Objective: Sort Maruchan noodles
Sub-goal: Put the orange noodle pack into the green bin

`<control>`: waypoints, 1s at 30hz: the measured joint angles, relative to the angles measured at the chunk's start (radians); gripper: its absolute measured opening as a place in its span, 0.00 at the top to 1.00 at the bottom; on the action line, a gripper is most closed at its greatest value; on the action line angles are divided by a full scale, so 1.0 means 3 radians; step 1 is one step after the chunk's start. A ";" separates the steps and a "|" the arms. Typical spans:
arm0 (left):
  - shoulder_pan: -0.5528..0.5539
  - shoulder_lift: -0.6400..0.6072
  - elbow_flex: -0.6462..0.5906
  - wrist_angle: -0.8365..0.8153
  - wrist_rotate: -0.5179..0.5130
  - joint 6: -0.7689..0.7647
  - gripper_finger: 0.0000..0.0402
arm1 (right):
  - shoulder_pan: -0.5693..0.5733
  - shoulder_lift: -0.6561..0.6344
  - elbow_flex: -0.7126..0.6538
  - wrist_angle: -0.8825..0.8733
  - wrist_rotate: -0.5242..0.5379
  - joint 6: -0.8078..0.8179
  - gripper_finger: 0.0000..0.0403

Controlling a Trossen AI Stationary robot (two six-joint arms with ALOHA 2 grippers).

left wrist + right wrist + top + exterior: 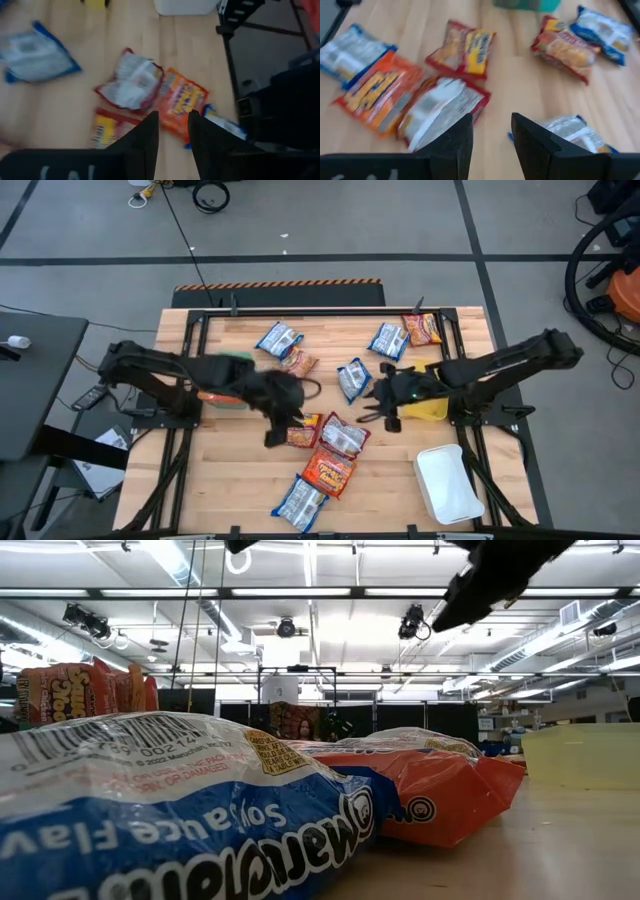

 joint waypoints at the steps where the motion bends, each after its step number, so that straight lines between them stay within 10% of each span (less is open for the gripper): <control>1: -0.0050 0.0063 0.0000 0.0072 0.0002 -0.0178 0.73 | 0.0047 -0.0027 0.0000 -0.0065 -0.0002 -0.0001 0.65; 15: -0.0622 0.1112 -0.0006 0.0285 0.0249 -0.3069 0.65 | 0.0786 -0.0141 0.0000 -0.0551 -0.0010 0.0300 0.65; 30: -0.0614 0.1417 -0.0600 0.1256 0.0516 -0.3233 0.36 | 0.1138 -0.0138 0.0001 -0.0644 0.0002 0.0948 0.65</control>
